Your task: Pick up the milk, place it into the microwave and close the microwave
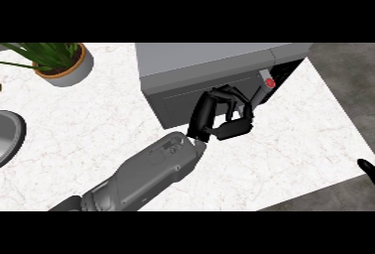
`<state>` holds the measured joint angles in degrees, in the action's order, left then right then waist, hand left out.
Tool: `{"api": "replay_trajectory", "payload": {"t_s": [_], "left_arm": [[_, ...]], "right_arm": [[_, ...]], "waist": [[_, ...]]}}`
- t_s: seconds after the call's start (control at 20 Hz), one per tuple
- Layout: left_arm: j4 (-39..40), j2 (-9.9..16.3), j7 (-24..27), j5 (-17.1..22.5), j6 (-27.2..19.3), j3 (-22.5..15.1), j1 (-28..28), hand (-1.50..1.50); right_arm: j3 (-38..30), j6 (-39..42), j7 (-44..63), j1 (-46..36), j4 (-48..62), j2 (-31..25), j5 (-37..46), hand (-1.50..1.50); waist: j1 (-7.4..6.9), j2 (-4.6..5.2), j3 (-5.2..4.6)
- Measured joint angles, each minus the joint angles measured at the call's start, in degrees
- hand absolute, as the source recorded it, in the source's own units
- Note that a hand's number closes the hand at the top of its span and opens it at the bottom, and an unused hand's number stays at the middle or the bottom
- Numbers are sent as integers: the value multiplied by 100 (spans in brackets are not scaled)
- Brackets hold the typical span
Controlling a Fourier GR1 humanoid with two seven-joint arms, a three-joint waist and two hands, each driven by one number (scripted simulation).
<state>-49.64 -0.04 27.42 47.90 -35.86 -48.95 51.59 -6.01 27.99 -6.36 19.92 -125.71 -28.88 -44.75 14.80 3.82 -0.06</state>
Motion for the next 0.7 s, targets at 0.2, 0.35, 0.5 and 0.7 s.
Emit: {"api": "replay_trajectory", "payload": {"t_s": [0.2, 0.35, 0.5, 0.7], "left_arm": [[23, 0, 175, 89, -68, -18, -5, 150], [42, 0, 302, 151, -112, -37, -5, 150], [56, 0, 417, 213, -152, -43, -8, 150], [78, 0, 546, 297, -197, -62, -5, 150]], "right_arm": [[12, 64, 41, -18, -77, -69, -112, -150], [22, 95, 77, -30, -122, -116, -170, -150], [12, 113, 102, -46, -173, -159, -229, -150], [26, 126, 144, -58, -255, -204, -299, -150]], "waist": [[33, 8, 0], [55, 15, 0], [81, 22, 0], [104, 27, -1]]}}
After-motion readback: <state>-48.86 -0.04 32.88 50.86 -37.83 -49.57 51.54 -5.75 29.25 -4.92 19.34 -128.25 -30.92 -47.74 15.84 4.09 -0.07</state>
